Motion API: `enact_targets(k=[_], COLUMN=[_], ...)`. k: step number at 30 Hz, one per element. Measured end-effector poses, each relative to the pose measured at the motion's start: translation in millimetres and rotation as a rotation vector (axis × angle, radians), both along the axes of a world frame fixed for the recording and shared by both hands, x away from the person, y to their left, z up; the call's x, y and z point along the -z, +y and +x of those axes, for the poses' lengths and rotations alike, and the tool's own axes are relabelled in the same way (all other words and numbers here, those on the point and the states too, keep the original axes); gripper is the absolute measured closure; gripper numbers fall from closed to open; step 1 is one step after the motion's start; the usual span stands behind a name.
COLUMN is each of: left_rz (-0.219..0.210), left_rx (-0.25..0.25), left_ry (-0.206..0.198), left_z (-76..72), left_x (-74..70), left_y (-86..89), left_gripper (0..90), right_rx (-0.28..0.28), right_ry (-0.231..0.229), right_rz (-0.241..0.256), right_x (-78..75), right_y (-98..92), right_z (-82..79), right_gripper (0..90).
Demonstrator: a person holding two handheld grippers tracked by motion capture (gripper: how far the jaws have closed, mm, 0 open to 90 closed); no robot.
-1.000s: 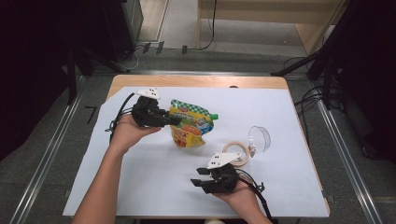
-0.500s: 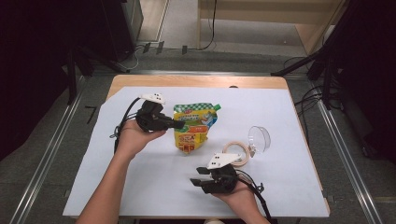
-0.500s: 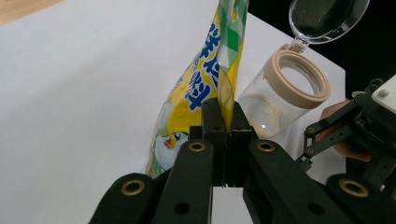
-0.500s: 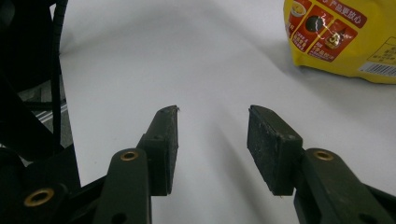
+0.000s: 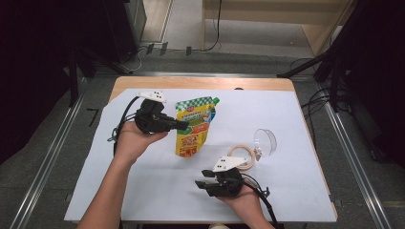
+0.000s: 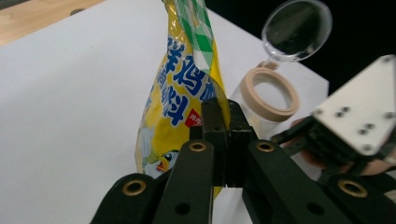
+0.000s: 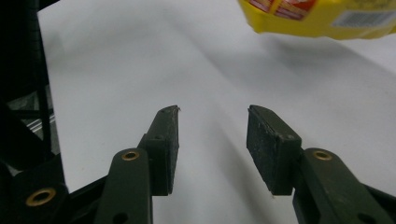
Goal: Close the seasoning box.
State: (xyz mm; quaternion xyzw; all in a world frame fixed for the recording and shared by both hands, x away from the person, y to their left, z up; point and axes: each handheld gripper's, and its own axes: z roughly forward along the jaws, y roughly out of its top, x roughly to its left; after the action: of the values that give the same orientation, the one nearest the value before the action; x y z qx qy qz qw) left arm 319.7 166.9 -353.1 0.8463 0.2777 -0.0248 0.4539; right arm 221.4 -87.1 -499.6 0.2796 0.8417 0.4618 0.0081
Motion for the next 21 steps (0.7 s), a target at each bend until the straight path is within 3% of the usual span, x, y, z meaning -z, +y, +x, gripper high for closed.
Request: enact_targets(k=[10, 16, 21], left_rz=[-0.016, -0.018, -0.018], left_rx=[0.072, 0.129, 0.169], left_ry=[-0.012, -0.005, 0.009], left_z=[-23.8, -41.6, -54.7], left_x=[-22.6, -34.2, -42.0], left_y=[-1.7, -7.6, -12.9], left_gripper=[90.0, 90.0, 90.0], right_rx=[0.054, 0.085, 0.124], right_ry=[-0.017, -0.026, -0.053], right_rz=[-0.009, 0.01, 0.023], right_x=[4.2, 3.2, 3.5], right_y=[5.5, 7.8, 6.7], right_z=[5.3, 6.2, 5.7], right_gripper=[58.5, 62.6, 74.0])
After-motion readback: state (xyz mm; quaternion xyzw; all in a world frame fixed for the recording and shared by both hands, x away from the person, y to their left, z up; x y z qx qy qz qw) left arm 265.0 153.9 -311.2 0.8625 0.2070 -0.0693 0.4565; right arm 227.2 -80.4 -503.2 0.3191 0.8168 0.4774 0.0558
